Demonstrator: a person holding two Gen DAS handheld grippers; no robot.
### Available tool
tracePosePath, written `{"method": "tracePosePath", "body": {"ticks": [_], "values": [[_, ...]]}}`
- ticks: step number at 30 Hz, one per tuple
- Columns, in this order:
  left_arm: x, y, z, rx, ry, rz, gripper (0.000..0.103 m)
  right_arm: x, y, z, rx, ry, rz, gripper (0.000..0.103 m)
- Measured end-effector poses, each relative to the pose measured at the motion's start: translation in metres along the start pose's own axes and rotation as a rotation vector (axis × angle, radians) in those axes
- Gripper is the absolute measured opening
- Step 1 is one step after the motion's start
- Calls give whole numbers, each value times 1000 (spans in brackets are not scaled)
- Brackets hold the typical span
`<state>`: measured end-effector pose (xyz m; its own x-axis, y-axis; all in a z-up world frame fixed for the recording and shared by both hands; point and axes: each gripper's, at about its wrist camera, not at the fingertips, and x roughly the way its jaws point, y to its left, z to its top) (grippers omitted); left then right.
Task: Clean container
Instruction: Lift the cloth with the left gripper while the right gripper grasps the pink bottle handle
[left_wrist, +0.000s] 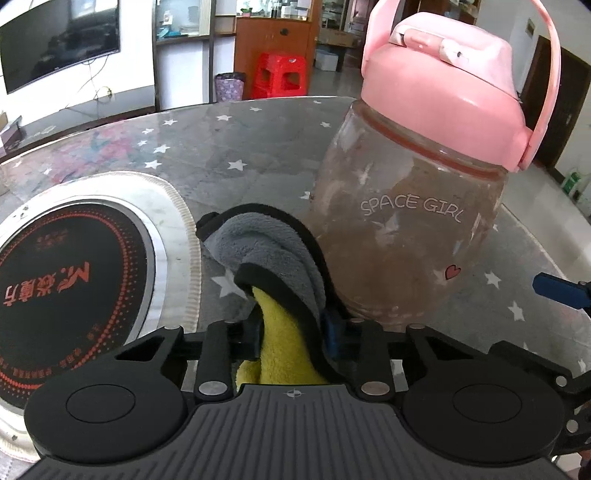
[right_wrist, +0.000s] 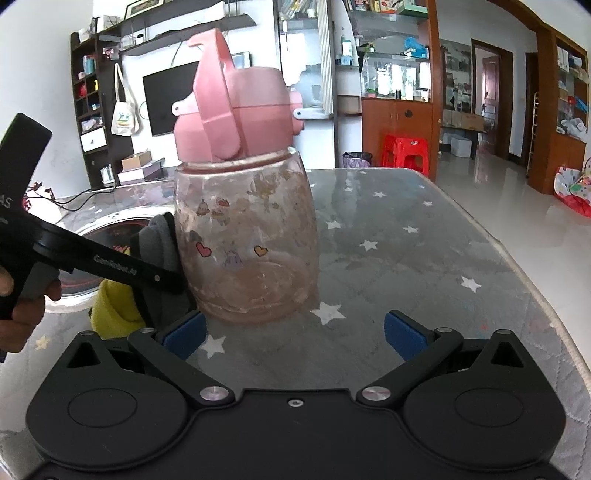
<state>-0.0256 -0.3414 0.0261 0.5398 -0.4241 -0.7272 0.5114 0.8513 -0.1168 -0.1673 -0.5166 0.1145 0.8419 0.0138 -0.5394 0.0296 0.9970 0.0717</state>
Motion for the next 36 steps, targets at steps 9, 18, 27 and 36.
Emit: {"method": "tracePosePath", "body": {"ticks": [9, 18, 27, 36], "values": [[-16, 0, 0, 5, -36, 14, 21, -6, 10, 11, -35, -20, 22, 103], [-35, 12, 4, -15, -78, 36, 21, -17, 20, 32, -55, -91, 42, 98], [-50, 21, 8, -29, -113, 55, 21, -23, 26, 52, -66, -149, 45, 60], [-58, 15, 11, -9, -125, 41, 21, -21, 34, 62, -108, -182, 32, 42]]}}
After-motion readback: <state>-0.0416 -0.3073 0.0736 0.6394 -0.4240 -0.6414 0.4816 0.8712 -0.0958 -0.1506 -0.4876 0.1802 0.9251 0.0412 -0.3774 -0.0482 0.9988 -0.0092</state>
